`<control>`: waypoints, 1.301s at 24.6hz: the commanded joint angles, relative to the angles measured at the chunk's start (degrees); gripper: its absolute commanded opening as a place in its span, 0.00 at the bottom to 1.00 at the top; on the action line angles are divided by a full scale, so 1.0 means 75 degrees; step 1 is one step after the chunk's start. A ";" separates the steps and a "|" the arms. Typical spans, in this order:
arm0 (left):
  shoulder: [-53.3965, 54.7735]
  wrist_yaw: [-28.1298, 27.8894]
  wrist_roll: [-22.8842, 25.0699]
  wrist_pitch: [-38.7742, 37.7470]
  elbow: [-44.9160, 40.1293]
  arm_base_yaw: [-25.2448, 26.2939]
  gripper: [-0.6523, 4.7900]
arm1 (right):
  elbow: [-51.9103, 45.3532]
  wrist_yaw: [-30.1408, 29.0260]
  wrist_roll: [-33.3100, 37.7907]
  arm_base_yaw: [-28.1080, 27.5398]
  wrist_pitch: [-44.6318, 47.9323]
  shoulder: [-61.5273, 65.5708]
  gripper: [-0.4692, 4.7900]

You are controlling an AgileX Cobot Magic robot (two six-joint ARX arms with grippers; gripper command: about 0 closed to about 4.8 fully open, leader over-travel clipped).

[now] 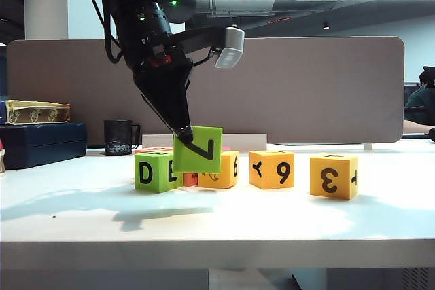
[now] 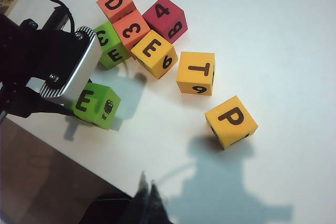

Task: Select the appropriate blocks from the scattered letter blocks on the table and arrange them in a row to spell out "DEEP".

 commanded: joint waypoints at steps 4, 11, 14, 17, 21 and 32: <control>-0.0006 0.0114 0.0635 0.0353 -0.0044 -0.0015 0.51 | 0.0029 0.0006 -0.0032 0.0009 0.0070 -0.0017 0.09; 0.0125 0.0306 0.0644 0.1119 -0.0414 -0.0015 0.51 | 0.0029 0.0006 -0.0032 0.0009 0.0038 -0.0017 0.09; 0.0268 0.0306 0.0641 0.1160 -0.0414 -0.0015 0.51 | 0.0029 0.0006 -0.0029 0.0009 0.0012 -0.0017 0.09; 0.0379 0.0306 0.0641 0.1148 -0.0414 -0.0015 0.51 | 0.0026 0.0006 -0.0029 0.0009 -0.0009 -0.0017 0.09; 0.0516 0.0309 0.0641 0.1113 -0.0425 -0.0012 0.51 | 0.0029 0.0009 -0.0029 0.0009 -0.0003 -0.0017 0.09; 0.0676 0.0393 0.0638 0.1032 -0.0425 -0.0012 0.66 | 0.0026 0.0009 -0.0029 0.0009 0.0006 -0.0017 0.09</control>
